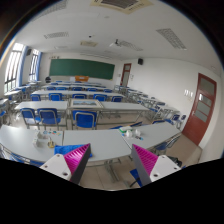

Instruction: Fold towel

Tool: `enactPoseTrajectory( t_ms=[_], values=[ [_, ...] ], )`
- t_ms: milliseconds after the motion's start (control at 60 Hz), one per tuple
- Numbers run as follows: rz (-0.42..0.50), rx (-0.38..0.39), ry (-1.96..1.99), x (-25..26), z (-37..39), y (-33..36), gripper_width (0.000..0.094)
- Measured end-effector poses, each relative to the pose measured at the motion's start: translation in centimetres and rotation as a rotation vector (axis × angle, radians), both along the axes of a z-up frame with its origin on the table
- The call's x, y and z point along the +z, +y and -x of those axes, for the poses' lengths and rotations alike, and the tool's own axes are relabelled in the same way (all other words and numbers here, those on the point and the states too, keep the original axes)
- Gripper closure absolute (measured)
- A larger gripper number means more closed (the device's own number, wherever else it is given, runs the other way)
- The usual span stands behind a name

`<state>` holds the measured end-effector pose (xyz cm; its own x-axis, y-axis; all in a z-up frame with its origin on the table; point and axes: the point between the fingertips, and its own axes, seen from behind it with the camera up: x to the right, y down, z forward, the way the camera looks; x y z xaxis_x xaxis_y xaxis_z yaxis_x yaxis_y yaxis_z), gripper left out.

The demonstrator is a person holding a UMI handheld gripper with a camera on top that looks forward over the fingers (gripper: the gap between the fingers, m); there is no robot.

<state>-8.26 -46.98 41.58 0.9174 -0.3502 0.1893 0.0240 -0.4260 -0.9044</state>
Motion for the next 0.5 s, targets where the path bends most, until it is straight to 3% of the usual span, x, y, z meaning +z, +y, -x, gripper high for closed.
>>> enactPoseTrajectory(
  t_ms=[267,500],
  values=[
    [0.063,-0.030,0.043,-5.6,1.1,0.6,0.0084],
    [0.198,0.016,0.120,-20.5,7.1,2.4,0.0083]
  ],
)
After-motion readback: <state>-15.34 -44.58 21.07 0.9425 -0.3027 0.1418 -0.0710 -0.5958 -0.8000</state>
